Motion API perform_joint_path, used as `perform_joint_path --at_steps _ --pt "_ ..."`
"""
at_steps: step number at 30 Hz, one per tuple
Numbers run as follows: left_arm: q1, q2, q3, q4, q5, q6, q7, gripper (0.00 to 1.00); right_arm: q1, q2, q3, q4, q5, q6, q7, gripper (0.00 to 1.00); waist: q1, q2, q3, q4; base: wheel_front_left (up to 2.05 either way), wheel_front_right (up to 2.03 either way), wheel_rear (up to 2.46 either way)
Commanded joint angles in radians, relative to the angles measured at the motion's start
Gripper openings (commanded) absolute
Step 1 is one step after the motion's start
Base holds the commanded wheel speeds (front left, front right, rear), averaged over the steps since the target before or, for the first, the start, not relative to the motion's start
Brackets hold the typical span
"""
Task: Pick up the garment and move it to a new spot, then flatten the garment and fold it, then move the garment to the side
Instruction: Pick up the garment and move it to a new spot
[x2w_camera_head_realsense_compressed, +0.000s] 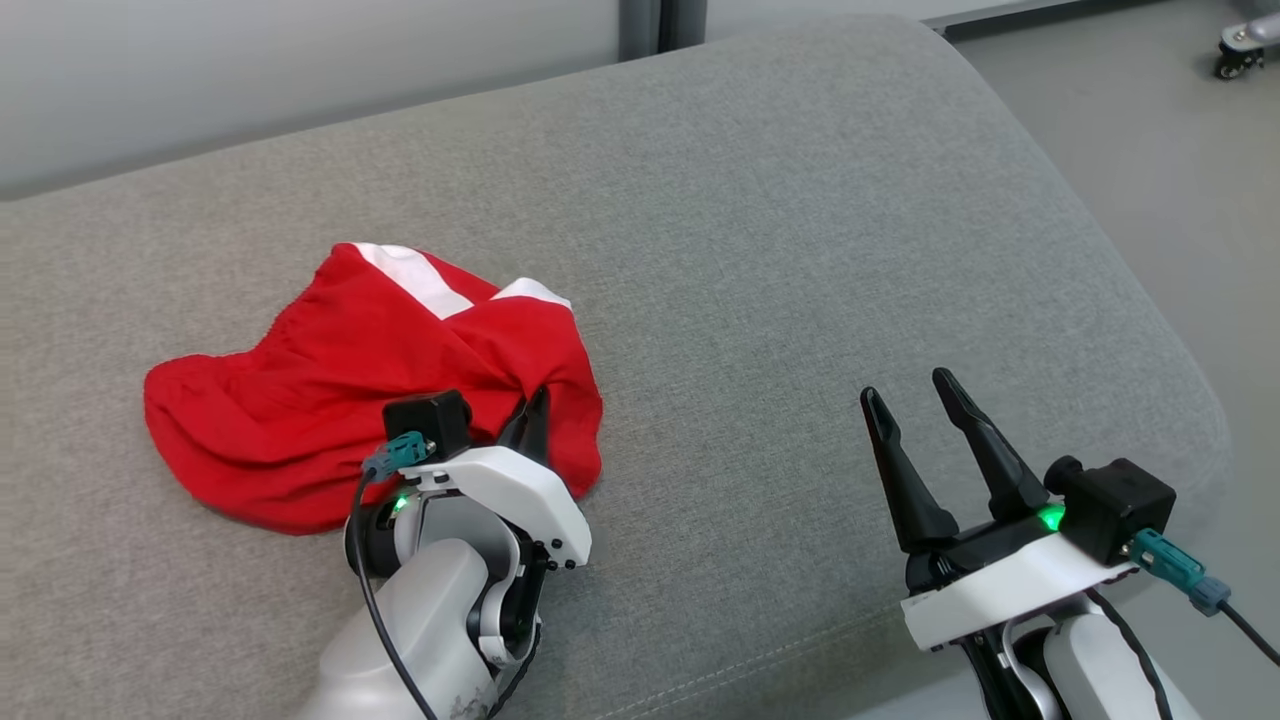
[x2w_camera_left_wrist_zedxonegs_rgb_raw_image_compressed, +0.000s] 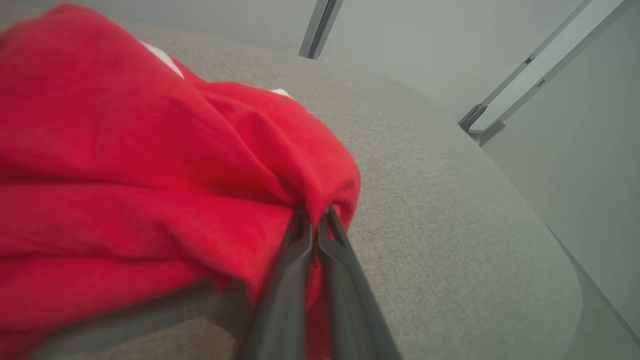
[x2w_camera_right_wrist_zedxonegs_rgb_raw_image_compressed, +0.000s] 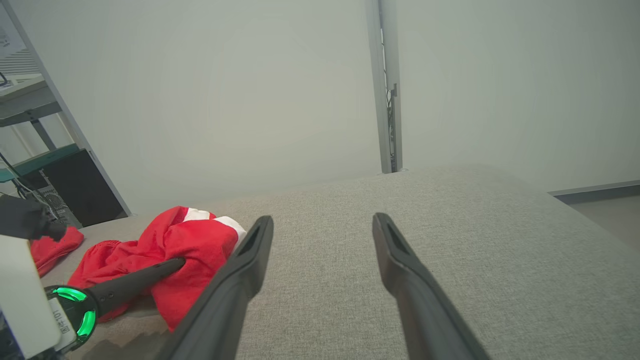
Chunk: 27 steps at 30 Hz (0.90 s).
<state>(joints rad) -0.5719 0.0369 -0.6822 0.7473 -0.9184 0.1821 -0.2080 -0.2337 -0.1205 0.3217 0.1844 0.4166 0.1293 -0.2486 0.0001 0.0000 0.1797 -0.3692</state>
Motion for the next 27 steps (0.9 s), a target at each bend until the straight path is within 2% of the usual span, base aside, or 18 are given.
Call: perform_joint_path --at_steps 1,6,9,14,15,18,21,24,27 --pt "-0.008 0.013 0.013 -0.021 -0.013 0.015 -0.024 1.0 0.004 -0.002 0.013 -0.017 0.006 0.001 -0.013 1.0 0.0 0.0 -0.018 0.019 0.0 0.0 0.0" --pt "0.0 0.017 0.03 -0.053 0.02 0.033 -0.051 1.0 0.013 -0.003 0.012 -0.018 0.016 0.001 -0.013 1.0 0.0 0.0 -0.046 0.061 0.0 0.0 0.0" --pt "0.019 0.038 0.096 -0.147 0.096 0.043 -0.053 1.0 0.02 0.0 0.006 -0.018 0.028 0.001 -0.013 1.0 0.0 0.0 -0.06 0.094 0.0 0.0 0.0" --pt "0.143 0.047 0.268 -0.374 0.255 0.024 -0.053 1.0 0.04 0.02 -0.02 -0.021 0.121 0.001 -0.013 1.0 0.0 0.0 -0.086 0.155 0.0 0.0 0.0" --pt "0.143 0.047 0.268 -0.374 0.255 0.024 -0.053 1.0 0.04 0.02 -0.02 -0.021 0.121 0.001 -0.013 1.0 0.0 0.0 -0.086 0.155 0.0 0.0 0.0" --pt "0.229 0.04 0.35 -0.483 0.353 0.0 -0.054 1.0 0.05 0.012 -0.031 -0.02 0.134 0.001 -0.013 1.0 0.0 0.0 -0.104 0.19 0.0 0.0 0.0" --pt "0.31 0.031 0.42 -0.569 0.451 -0.02 -0.054 1.0 0.064 0.004 -0.046 -0.017 0.124 0.001 -0.013 1.0 0.0 0.0 -0.126 0.222 0.0 0.0 0.0" --pt "0.381 0.023 0.477 -0.623 0.53 -0.022 -0.054 1.0 0.085 -0.004 -0.063 -0.018 0.088 0.001 -0.013 1.0 0.0 0.0 -0.148 0.255 0.0 0.0 0.0" --pt "0.436 0.019 0.503 -0.652 0.605 -0.031 -0.054 1.0 0.112 -0.011 -0.075 -0.019 0.049 0.001 -0.013 1.0 0.0 0.0 -0.165 0.286 0.0 0.0 0.0"
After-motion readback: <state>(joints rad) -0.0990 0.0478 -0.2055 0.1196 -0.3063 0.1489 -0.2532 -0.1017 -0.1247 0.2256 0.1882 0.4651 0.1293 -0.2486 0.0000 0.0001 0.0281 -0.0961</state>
